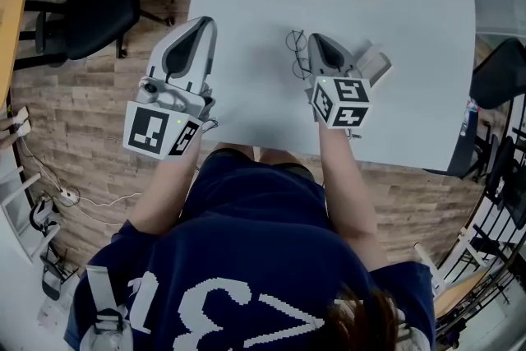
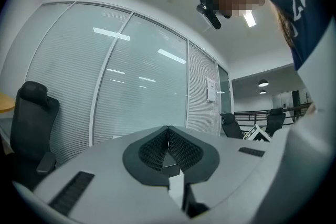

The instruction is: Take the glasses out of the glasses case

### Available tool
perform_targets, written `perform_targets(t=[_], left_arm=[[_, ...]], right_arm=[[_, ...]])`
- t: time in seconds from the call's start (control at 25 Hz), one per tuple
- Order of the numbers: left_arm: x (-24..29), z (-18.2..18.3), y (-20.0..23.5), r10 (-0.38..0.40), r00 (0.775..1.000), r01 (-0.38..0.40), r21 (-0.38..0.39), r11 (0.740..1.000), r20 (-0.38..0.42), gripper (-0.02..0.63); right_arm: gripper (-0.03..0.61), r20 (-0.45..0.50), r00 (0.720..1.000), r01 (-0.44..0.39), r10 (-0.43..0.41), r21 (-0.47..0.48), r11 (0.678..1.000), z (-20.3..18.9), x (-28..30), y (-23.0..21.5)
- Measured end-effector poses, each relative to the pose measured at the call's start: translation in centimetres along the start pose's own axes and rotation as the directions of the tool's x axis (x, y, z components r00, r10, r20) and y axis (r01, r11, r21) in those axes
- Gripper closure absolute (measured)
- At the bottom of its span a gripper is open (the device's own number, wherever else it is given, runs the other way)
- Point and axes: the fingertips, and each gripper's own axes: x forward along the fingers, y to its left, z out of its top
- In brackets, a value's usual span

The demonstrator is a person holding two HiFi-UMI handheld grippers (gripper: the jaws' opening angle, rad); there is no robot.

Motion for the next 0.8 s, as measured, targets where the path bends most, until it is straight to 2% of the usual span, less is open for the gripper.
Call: perform_targets(t=[0.28,0.56,0.8], left_arm=[[0.5,2.8,-0.3,-0.012,0.999,0.01,0.037,0.999,0.048,0.6],[0.9,5.0,-0.1,-0.007,0.996,0.001,0.07,0.998,0.092,0.6],[0.7,7.1,-0.5,-0.004,0.992,-0.007,0.089,0.996,0.128,0.6]], right_arm=[[0.554,0.198,0.98,0.015,-0.013,-0.01,1.0,8.5,-4.0,-0.6],[0.555,0.38,0.925,0.027,-0.012,-0.034,0.999,15.7,-8.8,-0.6],[0.555,0.465,0.885,0.031,0.008,-0.076,0.997,19.4,-12.3,0.2]])
